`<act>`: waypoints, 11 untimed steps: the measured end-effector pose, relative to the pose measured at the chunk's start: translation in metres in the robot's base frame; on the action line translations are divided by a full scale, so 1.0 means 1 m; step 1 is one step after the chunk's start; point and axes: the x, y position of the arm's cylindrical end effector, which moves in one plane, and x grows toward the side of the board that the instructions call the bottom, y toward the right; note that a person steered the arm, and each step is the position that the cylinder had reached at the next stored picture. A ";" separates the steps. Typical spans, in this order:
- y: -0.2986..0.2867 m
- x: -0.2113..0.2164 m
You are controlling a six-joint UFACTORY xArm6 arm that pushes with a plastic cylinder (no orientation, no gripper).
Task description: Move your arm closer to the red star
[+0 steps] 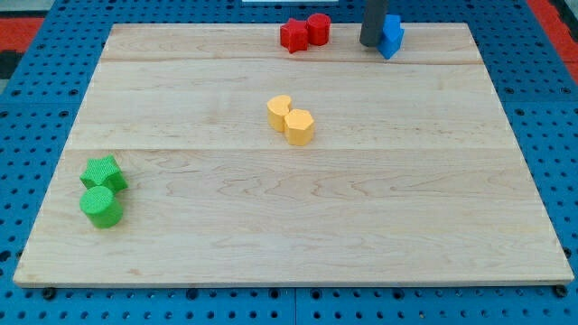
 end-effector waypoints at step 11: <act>-0.172 -0.042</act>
